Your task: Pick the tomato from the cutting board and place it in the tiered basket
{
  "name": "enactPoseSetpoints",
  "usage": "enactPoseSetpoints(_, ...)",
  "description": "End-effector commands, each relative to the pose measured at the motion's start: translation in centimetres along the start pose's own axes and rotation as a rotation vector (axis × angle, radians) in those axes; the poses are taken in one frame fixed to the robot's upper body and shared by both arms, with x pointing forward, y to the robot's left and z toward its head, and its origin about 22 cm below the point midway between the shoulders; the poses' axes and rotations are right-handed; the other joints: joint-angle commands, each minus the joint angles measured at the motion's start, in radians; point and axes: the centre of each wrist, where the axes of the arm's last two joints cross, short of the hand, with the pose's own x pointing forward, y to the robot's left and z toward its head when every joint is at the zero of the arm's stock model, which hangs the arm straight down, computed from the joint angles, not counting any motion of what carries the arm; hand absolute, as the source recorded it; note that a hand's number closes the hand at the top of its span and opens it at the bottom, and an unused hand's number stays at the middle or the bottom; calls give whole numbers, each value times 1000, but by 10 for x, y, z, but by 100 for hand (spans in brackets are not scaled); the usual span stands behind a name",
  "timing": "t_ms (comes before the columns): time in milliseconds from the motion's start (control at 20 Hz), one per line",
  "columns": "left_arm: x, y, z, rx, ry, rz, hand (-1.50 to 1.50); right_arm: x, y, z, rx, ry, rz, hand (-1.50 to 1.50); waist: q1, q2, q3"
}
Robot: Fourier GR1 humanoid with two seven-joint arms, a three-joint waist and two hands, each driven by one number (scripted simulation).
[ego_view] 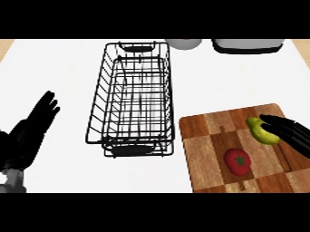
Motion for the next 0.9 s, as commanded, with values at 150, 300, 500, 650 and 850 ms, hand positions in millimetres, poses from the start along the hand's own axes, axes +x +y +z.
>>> enactPoseSetpoints(150,9,-9,-6,-5,3,0,0,48,-27,10,412,125,293,-150,-4,0,0)
enactPoseSetpoints(300,-4,7,3,-30,-3,-20,0,72,-1,10,414,154,269,-150,22,6,2)
enactPoseSetpoints(500,8,-18,-8,-17,-7,0,0,76,25,0,335,199,255,-150,27,8,4)
enactPoseSetpoints(650,-10,5,6,-27,-11,-5,0,70,44,3,323,248,256,-150,26,8,4)
enactPoseSetpoints(850,10,-3,-9,-48,7,11,0,60,63,-3,328,299,286,-150,24,8,4)
